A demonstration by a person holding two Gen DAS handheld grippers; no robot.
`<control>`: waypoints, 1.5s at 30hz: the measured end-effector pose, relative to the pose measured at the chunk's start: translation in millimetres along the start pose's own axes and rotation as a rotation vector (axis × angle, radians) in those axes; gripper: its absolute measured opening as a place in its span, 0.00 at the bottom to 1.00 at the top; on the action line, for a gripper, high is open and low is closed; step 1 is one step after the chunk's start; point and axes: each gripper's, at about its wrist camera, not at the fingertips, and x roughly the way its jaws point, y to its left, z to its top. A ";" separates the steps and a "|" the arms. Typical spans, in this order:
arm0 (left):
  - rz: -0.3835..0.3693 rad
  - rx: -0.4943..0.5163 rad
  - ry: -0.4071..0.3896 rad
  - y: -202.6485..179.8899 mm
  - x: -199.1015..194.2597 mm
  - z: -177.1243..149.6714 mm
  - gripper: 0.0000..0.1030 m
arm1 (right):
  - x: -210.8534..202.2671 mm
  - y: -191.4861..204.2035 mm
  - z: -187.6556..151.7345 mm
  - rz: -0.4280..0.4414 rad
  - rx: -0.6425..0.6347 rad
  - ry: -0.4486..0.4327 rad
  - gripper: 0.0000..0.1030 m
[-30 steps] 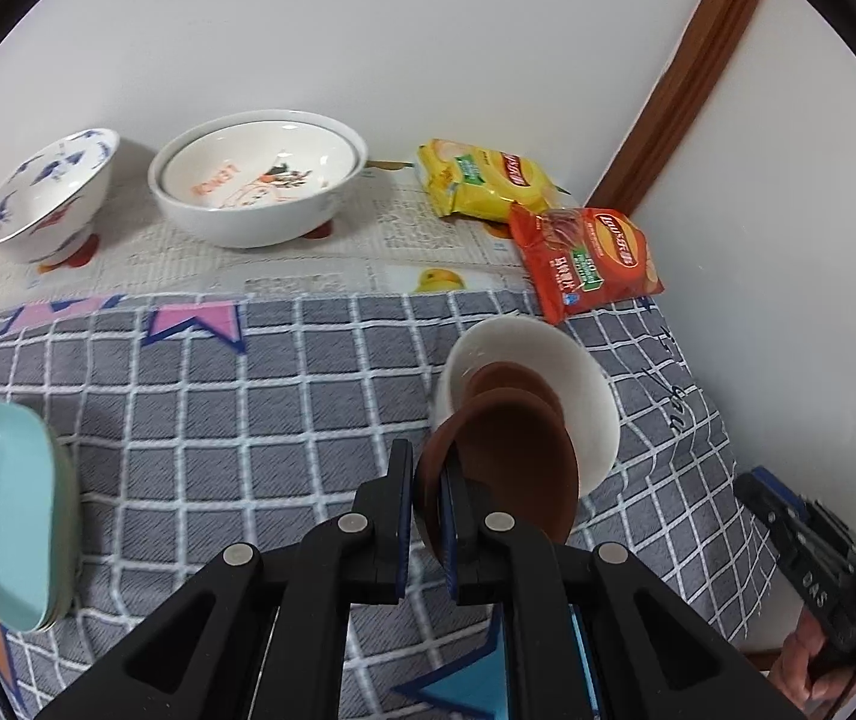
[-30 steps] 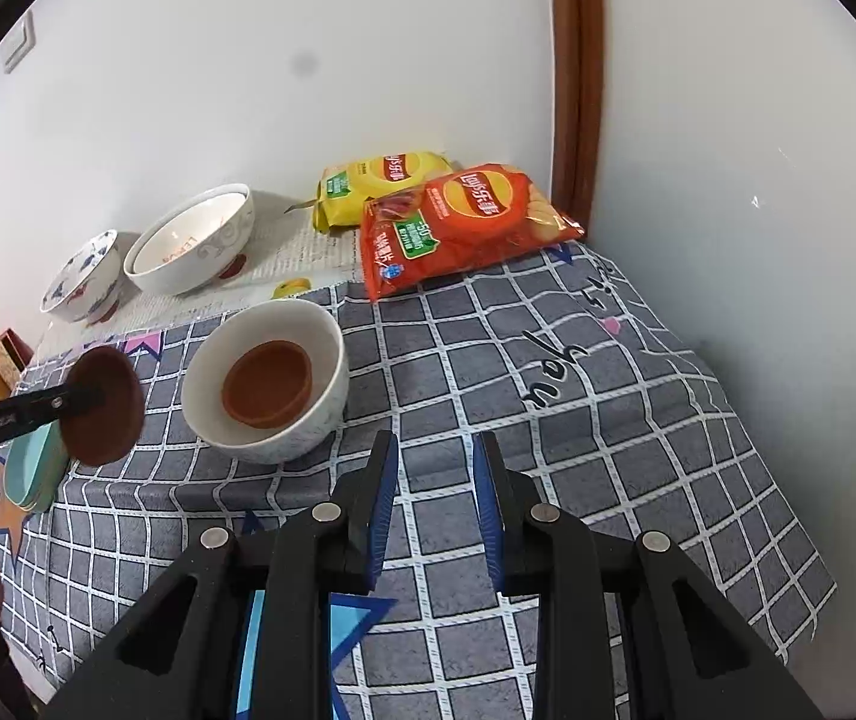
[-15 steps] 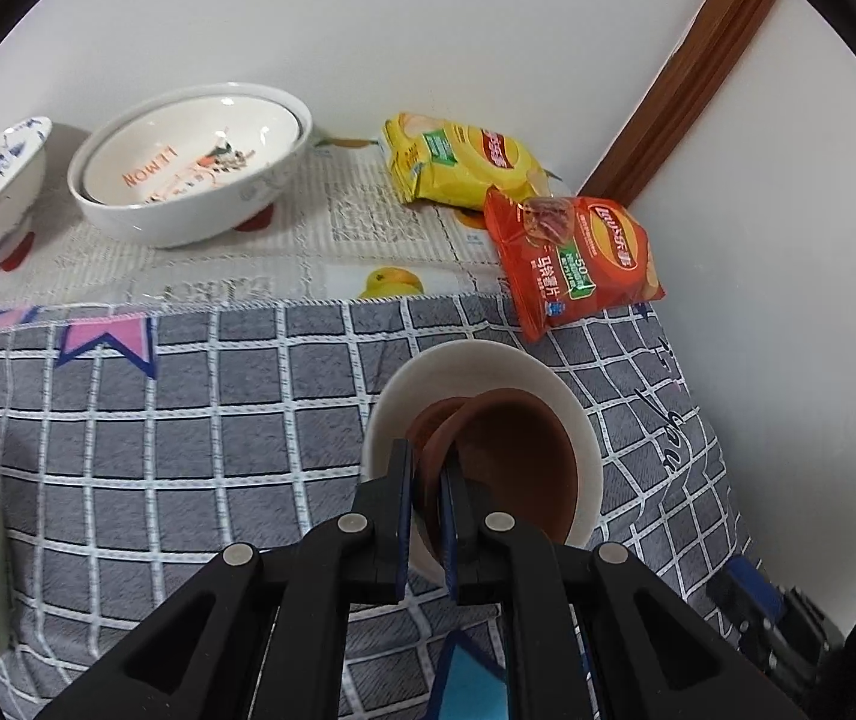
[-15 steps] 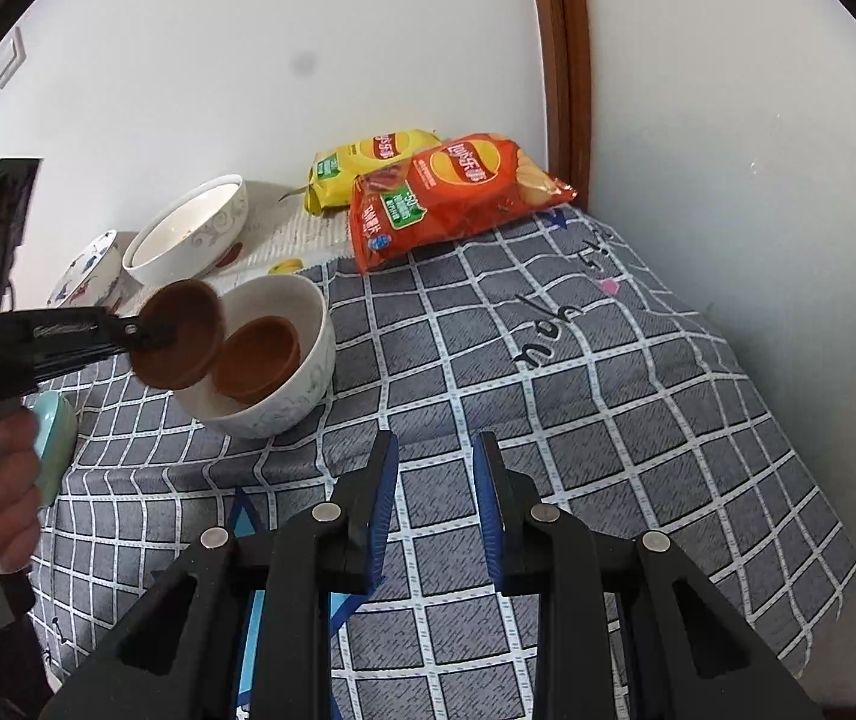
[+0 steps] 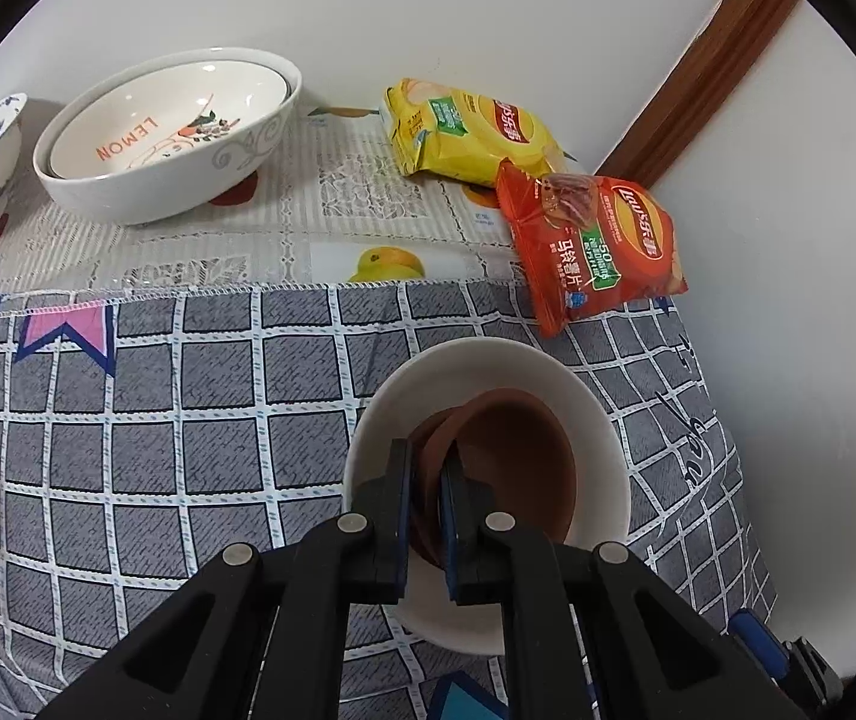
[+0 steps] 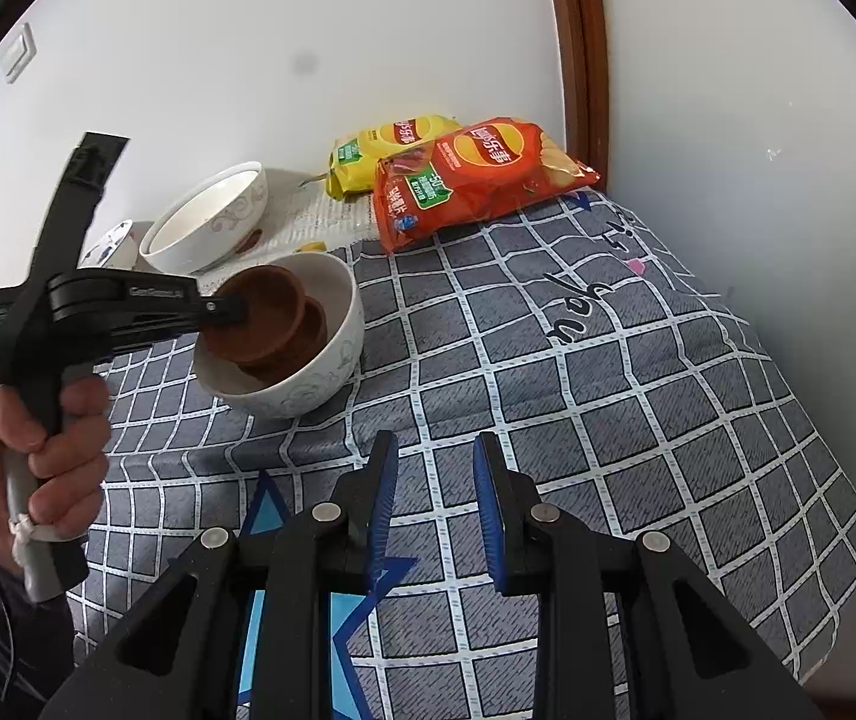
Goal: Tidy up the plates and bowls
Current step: 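Open the right gripper and carry the left gripper's brown bowl toward the white bowl, then lower the left gripper's brown bowl onto the other brown bowl and release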
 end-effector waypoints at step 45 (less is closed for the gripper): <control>0.061 0.078 0.085 14.4 3.2 -0.8 0.17 | 102.2 38.5 77.2 0.059 0.005 0.123 0.25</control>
